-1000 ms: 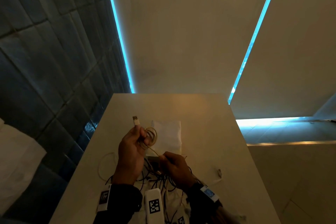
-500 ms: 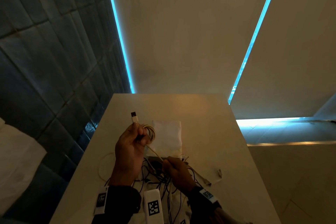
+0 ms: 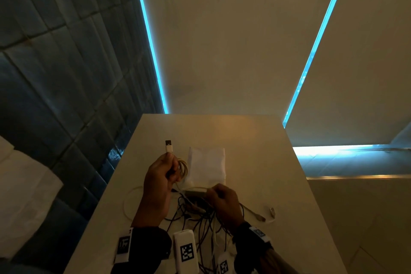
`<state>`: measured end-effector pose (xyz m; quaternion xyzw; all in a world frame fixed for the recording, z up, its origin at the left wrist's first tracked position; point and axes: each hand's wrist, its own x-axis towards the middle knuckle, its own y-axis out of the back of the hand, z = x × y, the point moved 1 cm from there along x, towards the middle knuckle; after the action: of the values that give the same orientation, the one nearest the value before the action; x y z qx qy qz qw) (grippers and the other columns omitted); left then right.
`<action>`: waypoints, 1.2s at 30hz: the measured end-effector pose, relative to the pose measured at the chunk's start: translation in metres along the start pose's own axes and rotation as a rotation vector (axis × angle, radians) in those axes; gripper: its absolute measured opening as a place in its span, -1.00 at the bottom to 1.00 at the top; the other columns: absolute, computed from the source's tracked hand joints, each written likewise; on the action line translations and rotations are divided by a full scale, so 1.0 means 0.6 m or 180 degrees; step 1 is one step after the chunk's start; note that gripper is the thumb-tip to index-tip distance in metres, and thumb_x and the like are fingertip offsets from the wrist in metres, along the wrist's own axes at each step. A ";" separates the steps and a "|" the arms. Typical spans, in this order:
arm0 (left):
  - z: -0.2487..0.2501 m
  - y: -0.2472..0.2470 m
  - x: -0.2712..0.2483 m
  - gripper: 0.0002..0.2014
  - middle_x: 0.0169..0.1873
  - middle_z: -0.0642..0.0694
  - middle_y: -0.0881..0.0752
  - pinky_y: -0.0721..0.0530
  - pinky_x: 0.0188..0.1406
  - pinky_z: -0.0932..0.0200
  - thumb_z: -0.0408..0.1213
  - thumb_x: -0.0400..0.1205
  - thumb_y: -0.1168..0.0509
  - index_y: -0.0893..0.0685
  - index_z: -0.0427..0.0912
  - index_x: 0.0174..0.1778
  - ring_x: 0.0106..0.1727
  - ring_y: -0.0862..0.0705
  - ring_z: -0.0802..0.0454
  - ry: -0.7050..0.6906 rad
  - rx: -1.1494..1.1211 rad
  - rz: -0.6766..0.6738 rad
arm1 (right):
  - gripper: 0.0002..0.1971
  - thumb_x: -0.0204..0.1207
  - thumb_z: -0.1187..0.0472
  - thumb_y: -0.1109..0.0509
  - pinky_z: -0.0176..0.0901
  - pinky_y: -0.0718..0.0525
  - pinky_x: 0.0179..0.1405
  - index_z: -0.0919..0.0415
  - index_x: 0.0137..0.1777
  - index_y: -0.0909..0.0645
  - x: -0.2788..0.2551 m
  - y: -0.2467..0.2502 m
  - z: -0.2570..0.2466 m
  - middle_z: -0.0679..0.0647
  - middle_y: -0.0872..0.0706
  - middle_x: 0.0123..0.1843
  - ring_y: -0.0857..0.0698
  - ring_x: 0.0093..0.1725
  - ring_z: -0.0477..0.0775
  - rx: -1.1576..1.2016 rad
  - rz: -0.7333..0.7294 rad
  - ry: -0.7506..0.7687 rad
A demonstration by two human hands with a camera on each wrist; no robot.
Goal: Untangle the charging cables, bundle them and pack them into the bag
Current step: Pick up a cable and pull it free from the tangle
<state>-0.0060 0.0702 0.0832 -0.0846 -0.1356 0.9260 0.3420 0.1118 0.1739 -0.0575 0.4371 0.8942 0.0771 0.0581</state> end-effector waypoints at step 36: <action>-0.047 -0.014 0.003 -0.63 -0.37 -0.23 -0.65 -0.61 -0.31 0.06 -0.24 0.76 -0.03 -0.57 -0.29 -0.30 -0.28 -0.61 -0.14 0.1431 0.0618 -0.0016 | -0.81 0.63 0.28 -0.32 0.04 -0.70 -0.16 0.10 -0.18 -0.69 -0.018 -0.024 -0.128 0.00 -0.74 -0.25 -0.72 -0.21 0.09 0.0574 -0.0306 0.0937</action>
<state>0.0048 0.0831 0.0592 -0.2550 0.0333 0.8917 0.3724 0.0941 0.1501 0.0158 0.3812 0.9162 0.0569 -0.1093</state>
